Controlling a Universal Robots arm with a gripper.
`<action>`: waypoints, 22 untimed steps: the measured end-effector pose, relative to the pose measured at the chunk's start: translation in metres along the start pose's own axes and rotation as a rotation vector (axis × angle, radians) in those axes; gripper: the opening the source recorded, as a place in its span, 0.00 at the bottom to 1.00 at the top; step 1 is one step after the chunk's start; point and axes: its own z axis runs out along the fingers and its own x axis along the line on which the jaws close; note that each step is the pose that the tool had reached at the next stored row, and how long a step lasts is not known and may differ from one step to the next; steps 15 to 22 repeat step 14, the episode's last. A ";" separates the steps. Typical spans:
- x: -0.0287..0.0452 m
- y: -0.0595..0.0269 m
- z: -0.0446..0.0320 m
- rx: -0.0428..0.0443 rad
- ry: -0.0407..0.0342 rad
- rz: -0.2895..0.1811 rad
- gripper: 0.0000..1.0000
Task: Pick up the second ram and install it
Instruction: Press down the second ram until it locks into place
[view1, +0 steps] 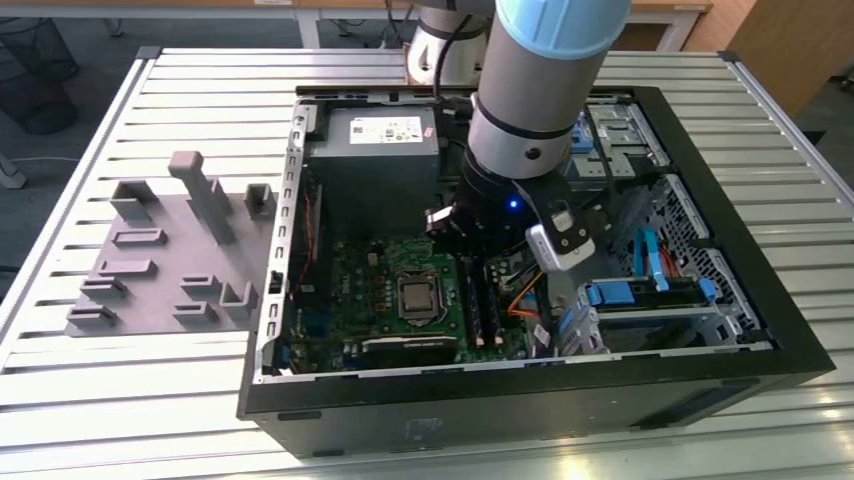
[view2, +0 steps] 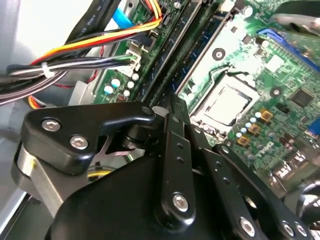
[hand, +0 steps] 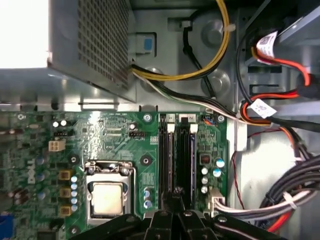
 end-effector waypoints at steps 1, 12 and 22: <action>0.0001 -0.0001 -0.0022 0.0004 0.0002 0.000 0.11; 0.0002 -0.0001 -0.0044 0.0005 0.0002 0.000 0.11; 0.0002 -0.0001 -0.0044 0.0005 0.0002 0.000 0.11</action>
